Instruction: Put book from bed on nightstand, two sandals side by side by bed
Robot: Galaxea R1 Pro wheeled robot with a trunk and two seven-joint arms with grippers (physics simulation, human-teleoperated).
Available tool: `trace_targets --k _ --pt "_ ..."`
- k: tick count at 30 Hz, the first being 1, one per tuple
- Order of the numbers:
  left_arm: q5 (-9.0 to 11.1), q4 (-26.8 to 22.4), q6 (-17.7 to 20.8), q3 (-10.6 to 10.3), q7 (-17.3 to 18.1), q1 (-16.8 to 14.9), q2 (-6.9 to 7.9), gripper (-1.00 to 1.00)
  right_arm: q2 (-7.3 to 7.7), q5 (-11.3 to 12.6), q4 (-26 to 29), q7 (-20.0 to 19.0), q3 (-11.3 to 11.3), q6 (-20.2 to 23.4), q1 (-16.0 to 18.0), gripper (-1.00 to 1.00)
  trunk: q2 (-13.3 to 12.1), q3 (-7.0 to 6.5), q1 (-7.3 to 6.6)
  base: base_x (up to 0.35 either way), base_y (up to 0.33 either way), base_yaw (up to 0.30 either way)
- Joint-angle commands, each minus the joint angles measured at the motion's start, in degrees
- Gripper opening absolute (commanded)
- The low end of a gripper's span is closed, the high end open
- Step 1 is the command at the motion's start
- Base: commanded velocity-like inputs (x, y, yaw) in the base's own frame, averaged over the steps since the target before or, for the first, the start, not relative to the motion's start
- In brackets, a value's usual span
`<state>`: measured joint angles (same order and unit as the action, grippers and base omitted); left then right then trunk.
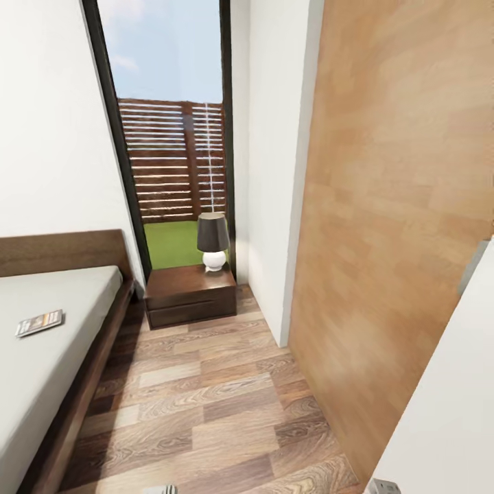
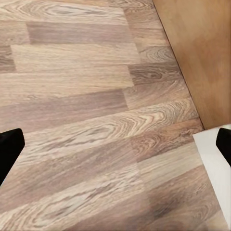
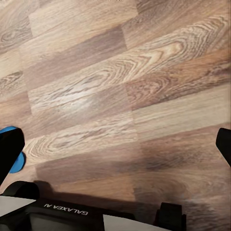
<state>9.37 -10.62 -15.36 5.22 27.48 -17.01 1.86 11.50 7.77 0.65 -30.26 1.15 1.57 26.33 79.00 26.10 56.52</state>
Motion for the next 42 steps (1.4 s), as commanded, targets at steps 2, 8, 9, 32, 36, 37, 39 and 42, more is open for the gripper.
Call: trace_targets --k 2,8,9,32,36,37,39,42 --pt "0.16 0.07 0.06 0.45 0.45 -0.04 -0.01 1.00 0.01 0.41 -0.06 -0.22 0.08 0.17 0.04 1.00 0.03 0.06 0.00 0.120 0.000 -0.030" --pt "0.20 0.07 0.06 0.48 0.38 -0.04 -0.01 1.00 0.01 0.41 -0.06 -0.23 0.08 0.15 0.04 1.00 0.03 0.06 0.00 0.218 0.000 -0.007" --pt "0.20 0.07 0.06 0.48 0.38 -0.04 -0.01 1.00 0.01 0.41 -0.07 -0.24 0.08 0.15 0.04 1.00 0.03 0.06 0.00 0.085 0.000 -0.001" --pt "0.21 0.07 0.09 0.49 0.38 -0.04 -0.06 1.00 -3.38 0.28 -0.20 -0.16 0.02 0.10 0.04 1.00 0.03 0.06 0.00 0.046 -0.039 0.000" --pt "0.21 0.07 0.07 0.45 0.38 -0.04 -0.08 1.00 -4.52 0.31 -0.20 -0.15 0.03 0.10 0.04 1.00 0.03 0.06 0.00 0.189 0.000 0.000" --pt "0.21 0.07 0.07 0.45 0.38 -0.04 -0.09 1.00 -4.63 0.31 -0.20 -0.15 0.05 0.10 0.04 1.00 0.03 0.06 0.00 0.253 0.000 0.000" --pt "0.21 0.07 0.08 0.47 0.38 -0.04 -0.10 1.00 -4.72 0.32 -0.21 -0.15 0.06 0.10 0.04 1.00 0.03 0.06 0.00 0.193 0.000 0.000" --pt "0.21 0.07 0.08 0.48 0.38 -0.04 -0.07 1.00 -4.79 0.32 -0.21 -0.15 0.04 0.10 0.04 1.00 0.03 0.06 0.00 0.085 0.000 0.000"
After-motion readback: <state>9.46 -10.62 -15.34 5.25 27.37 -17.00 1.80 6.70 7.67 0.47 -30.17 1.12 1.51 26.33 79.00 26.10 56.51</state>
